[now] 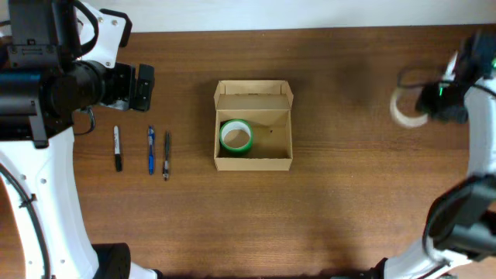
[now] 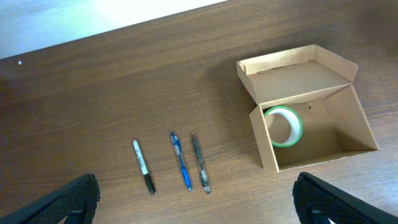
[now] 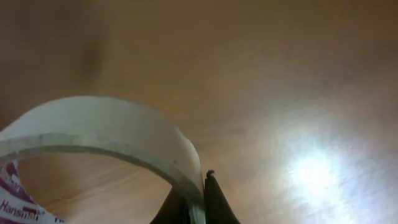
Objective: Pack container
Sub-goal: 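Grasp the white tape roll's rim with the right gripper, then carry the white tape roll into the box beside the green tape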
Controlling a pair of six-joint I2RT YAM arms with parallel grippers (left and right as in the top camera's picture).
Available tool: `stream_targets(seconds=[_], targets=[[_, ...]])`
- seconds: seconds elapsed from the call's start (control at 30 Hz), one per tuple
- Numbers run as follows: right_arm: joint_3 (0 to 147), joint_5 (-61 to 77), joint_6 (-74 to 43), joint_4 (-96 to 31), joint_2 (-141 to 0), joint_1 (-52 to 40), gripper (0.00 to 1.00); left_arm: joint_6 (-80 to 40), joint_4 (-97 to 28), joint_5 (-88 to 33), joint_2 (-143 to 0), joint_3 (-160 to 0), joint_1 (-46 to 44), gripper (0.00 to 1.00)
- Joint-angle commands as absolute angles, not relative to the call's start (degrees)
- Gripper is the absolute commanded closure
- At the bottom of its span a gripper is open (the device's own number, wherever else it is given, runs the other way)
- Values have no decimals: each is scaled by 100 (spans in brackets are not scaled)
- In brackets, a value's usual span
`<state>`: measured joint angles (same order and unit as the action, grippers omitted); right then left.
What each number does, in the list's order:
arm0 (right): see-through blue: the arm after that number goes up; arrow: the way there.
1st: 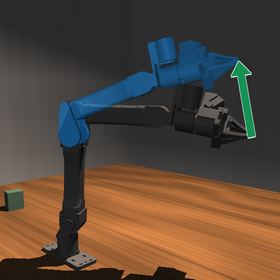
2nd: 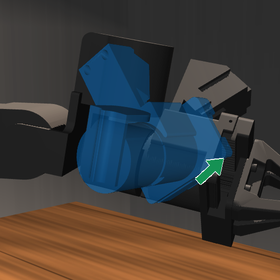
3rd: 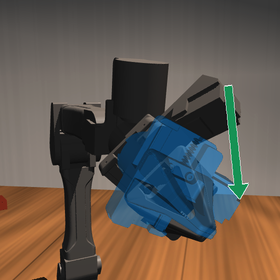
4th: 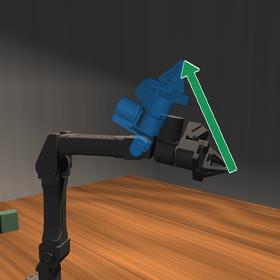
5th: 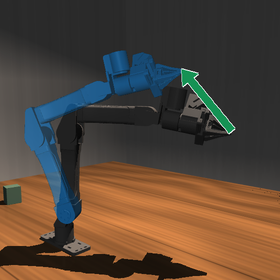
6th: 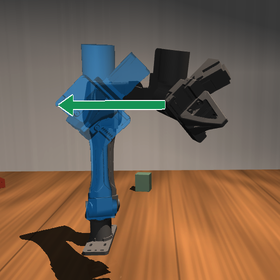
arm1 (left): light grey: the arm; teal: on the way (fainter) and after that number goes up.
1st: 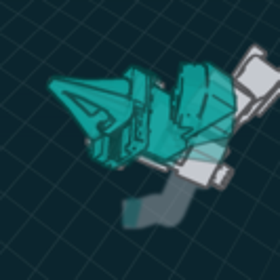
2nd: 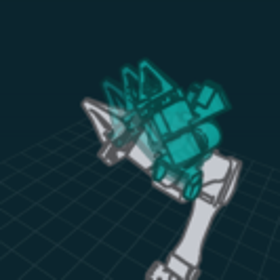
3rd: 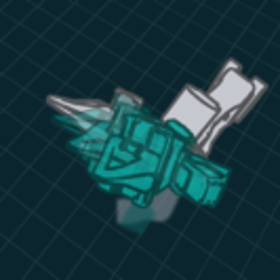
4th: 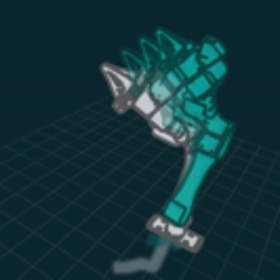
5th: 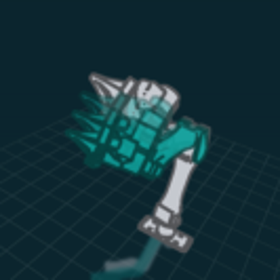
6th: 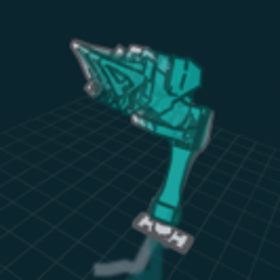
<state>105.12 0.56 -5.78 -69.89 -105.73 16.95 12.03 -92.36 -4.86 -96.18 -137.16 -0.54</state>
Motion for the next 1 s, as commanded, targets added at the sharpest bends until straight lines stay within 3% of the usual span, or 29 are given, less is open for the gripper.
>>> stream_targets(seconds=[0.0,0.13,0.37,0.63,0.97], targets=[[11758,565,45,-7502,-10265,888,96,1299,-9218,-447,-9664,-13784,-75,1],[12521,534,283,-7905,-10265,-283,96,1297,-9172,-445,-9664,-13784,-69,1],[12302,537,272,-8342,-10663,-1750,96,794,-8580,-64,-9400,-13791,495,1],[12287,534,303,-8521,-11249,-2639,96,517,-7837,-99,-8394,-13791,1767,1],[12287,425,517,-8541,-11909,-3253,96,519,-7832,285,-7076,-13791,1892,1]])
